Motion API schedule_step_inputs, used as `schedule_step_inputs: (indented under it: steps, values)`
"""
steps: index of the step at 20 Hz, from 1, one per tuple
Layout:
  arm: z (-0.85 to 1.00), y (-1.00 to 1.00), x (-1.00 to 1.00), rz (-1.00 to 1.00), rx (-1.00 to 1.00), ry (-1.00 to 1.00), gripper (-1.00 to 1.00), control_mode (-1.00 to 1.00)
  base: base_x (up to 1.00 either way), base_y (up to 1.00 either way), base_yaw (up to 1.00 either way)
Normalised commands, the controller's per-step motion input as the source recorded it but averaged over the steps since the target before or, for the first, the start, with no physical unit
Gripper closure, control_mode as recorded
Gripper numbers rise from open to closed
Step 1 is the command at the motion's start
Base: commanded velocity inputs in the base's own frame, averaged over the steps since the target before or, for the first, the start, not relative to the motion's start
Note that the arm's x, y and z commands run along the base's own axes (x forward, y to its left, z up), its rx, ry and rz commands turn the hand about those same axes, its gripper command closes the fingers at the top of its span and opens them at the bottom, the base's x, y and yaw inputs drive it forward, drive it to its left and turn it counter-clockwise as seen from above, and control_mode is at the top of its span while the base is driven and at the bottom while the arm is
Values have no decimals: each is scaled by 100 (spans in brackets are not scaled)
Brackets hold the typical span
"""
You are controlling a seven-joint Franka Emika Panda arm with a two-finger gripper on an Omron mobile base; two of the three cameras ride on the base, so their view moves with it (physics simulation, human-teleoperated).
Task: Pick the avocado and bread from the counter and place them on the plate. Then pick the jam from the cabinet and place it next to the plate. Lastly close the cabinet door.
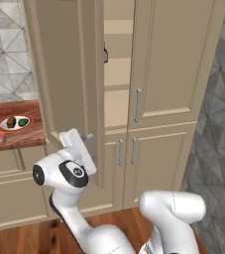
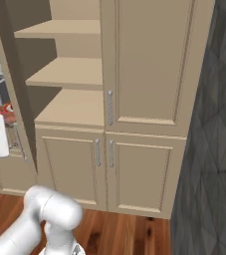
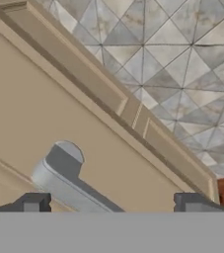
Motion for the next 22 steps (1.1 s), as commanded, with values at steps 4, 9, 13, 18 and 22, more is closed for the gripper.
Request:
schedule_step_inputs:
  steps: [4,9,13,18,22]
  values:
    - [0,-65,79,0,8,13,-100,-100,0,0,0]
    - [-5,-33,98,0,1,17,-100,-100,0,0,0]
    - [-6,-10,100,4,0,14,-100,-100,0,0,0]
    - [0,-13,100,6,0,10,-100,-100,0,0,0]
    - [0,-17,100,8,0,7,-100,-100,0,0,0]
